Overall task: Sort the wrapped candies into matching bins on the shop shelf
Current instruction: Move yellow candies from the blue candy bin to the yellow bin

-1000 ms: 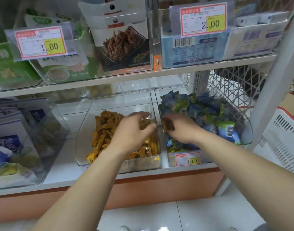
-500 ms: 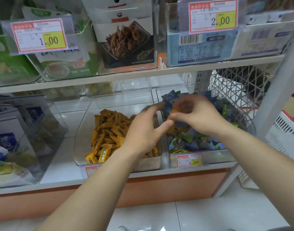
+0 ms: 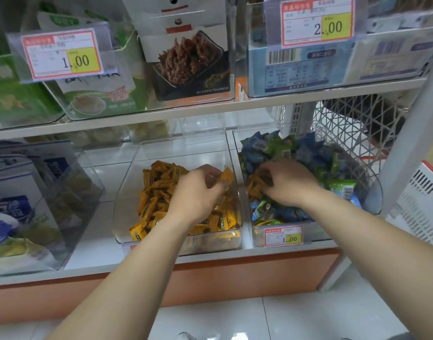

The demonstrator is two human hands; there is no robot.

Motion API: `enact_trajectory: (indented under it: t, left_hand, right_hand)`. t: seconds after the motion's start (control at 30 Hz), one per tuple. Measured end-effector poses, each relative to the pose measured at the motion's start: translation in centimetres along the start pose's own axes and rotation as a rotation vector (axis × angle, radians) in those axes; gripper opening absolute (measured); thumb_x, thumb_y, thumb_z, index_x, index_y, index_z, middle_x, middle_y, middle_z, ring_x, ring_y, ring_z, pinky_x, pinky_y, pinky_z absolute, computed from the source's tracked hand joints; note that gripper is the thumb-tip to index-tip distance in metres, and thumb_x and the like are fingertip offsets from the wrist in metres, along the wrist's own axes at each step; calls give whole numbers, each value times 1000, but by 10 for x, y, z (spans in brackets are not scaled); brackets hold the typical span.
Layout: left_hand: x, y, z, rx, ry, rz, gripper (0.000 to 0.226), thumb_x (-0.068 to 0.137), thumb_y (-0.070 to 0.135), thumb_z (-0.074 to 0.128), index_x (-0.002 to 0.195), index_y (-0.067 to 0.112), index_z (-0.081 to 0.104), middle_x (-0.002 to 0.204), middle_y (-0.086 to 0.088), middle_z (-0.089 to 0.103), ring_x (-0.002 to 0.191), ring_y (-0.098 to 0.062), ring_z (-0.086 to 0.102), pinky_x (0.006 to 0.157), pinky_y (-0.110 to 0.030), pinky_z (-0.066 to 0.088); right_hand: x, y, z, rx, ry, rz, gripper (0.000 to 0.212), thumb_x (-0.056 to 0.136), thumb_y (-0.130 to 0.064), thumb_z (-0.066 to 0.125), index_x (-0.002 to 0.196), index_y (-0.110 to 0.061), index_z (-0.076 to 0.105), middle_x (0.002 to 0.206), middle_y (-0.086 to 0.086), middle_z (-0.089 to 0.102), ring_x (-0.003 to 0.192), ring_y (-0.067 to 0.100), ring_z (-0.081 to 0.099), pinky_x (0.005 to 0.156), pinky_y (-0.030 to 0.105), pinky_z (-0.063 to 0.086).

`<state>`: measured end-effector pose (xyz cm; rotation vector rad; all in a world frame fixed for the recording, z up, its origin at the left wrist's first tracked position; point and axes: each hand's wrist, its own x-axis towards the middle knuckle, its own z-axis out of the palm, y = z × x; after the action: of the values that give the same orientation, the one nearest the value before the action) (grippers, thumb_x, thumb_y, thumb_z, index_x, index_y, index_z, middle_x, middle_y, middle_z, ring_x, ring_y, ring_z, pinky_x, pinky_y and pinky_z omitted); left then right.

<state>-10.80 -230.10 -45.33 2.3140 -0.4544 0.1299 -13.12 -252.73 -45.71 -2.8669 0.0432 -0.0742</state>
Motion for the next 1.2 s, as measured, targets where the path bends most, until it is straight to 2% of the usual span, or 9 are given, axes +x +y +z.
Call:
enact_trajectory:
  t: [0.2,0.27,0.33,0.43,0.63,0.77,0.9,1.0,1.2]
  left_hand:
    - [2,-1,5,4,9,-5,22,89,40,66,108,28,67,92,13,66,88,-7,62,69,-20,46]
    - [2,-1,5,4,15,-5,20,89,39,66,106,29,66,90,14,65,86,-5,61,66,-17,44]
    - [2,-1,5,-3,16,-7,20,89,39,66,107,30,67,89,15,64,85,-3,60,65,-14,42]
    - [1,-2,5,-20,14,-9,17,89,39,67,104,32,65,86,19,62,83,3,58,66,-13,42]
    - [0,-1,5,-26,-4,-23,27,90,40,66,113,26,67,98,10,67,93,-8,61,75,-24,48]
    - [0,-2,6,-60,-8,-45,28,89,40,67,114,25,67,100,9,67,94,-8,61,77,-23,47]
    - [-1,-2,4,-102,-19,-46,26,90,38,68,112,26,67,97,13,66,91,-3,61,75,-19,46]
    - [-1,-2,2,-127,-20,-42,10,89,37,68,98,37,64,89,20,66,83,5,62,70,-16,47]
    - [0,0,0,-167,5,-41,11,91,36,68,100,34,63,90,18,68,85,4,62,69,-15,47]
  right_hand:
    - [11,-4,6,-17,-52,-3,40,77,-59,65,96,-25,59,94,-6,57,85,20,59,69,32,51]
    - [13,-8,12,-55,-54,27,48,73,-61,64,103,-26,55,97,-2,47,86,24,54,67,31,44]
    - [16,-11,18,-64,-56,39,51,72,-61,65,109,-28,57,106,2,52,92,28,57,71,32,46]
    - [22,-14,22,-29,-83,14,42,70,-64,63,96,-32,59,116,0,61,101,27,62,75,31,48]
    - [22,-6,25,35,-140,46,73,67,-60,73,130,-30,50,125,0,56,108,26,57,75,31,43]
    - [23,-3,24,83,-179,-34,57,71,-52,74,124,-37,58,120,-8,55,104,18,56,77,29,43]
    - [21,1,24,134,-179,-92,38,78,-38,77,113,-29,67,109,-7,61,100,16,60,80,29,49]
    - [19,7,18,210,-150,-107,26,82,-38,78,104,-28,71,103,-7,67,95,15,63,81,32,53]
    - [13,25,-10,452,74,-16,20,84,-41,77,99,-37,65,107,-10,63,92,6,56,67,15,35]
